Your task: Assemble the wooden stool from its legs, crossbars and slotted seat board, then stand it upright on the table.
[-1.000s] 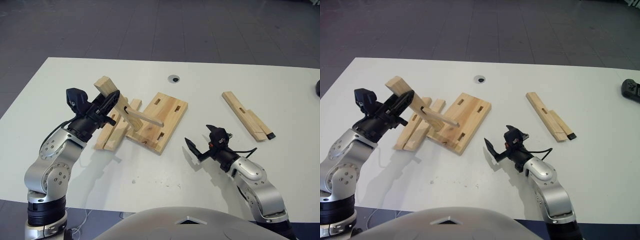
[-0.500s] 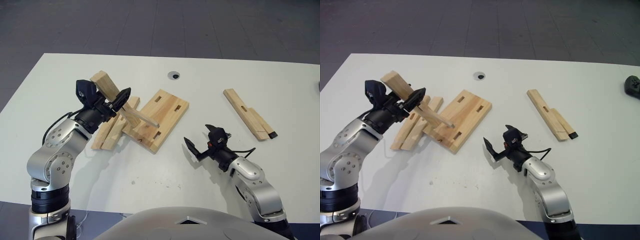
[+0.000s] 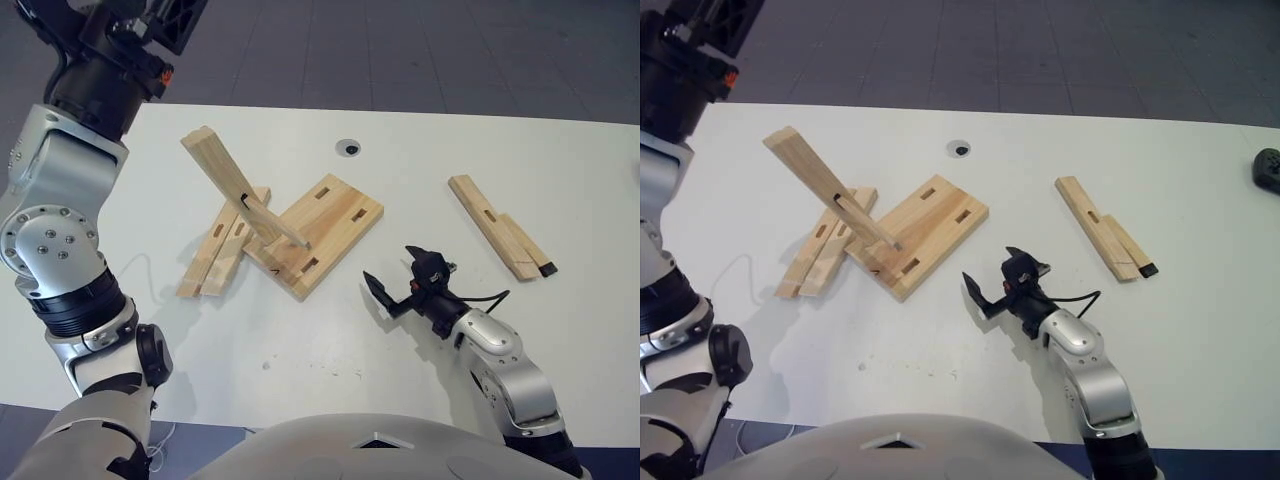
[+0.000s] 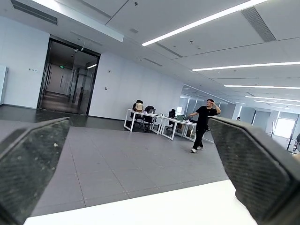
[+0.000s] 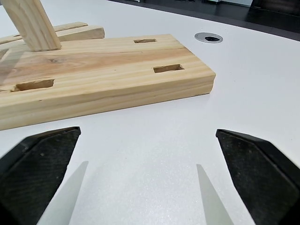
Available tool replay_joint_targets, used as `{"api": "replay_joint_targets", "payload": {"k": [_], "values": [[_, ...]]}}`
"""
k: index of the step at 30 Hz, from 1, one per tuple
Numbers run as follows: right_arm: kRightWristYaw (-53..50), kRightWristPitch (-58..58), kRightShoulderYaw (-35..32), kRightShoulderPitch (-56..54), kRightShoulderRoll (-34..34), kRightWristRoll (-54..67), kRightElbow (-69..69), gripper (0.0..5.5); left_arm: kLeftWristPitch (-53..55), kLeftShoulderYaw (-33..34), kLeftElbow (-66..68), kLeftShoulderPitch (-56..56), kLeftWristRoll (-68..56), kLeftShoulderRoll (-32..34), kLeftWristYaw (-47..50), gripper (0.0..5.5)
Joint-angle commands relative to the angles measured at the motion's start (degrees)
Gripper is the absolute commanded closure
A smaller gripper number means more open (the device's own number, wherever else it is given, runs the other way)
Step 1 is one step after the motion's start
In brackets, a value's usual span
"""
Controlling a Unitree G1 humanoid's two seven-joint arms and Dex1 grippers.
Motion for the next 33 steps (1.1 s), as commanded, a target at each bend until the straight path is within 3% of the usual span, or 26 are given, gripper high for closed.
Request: {"api": "replay_joint_targets", "payload": {"k": [1,5,8,14,20,24,28,31,33], "values": [[-0.1,-0.3,0.2,-0.9,0.4,-0.6,0.7,0.10,-2.9,-5.0,6.1,0.6,7.3,-0.3,-4.2,0.11],[-0.3,-0.3,0.5,-1.1,0.7,-0.6,0.9,0.10,-6.3,-12.1,12.7,9.0,15.9,-2.4,-9.1,0.11],[-0.1,0.0,0.8,-1.3,0.7,-0.6,0.9,0.10,-8.1,-13.8,15.3,13.3,19.8,-3.8,-10.0,0.11],[0.0,0.1,1.0,-0.9,0.6,-0.6,0.8,0.10,-7.2,-10.2,13.8,13.4,16.8,-5.4,-9.8,0.11],[0.3,0.0,1.4,-1.9,0.9,-0.5,1.4,0.10,-6.4,-1.8,10.4,8.5,8.2,-7.4,-4.4,0.11],[0.1,-0.1,1.3,-1.6,1.0,-0.5,1.3,0.10,-5.3,6.8,10.0,1.2,0.0,-4.2,0.8,0.11],[-0.8,-0.4,1.2,0.0,1.4,-0.7,0.5,0.10,-3.9,10.7,14.8,1.5,2.2,3.4,0.5,0.11],[-1.3,-0.6,1.2,0.8,1.7,-0.8,0.2,0.10,-2.6,4.2,17.9,13.8,13.7,13.0,-7.1,0.11],[-1.6,-0.7,1.1,1.3,1.9,-0.9,0.1,0.10,-2.1,0.5,18.8,21.4,18.0,15.9,-12.5,0.11]]}}
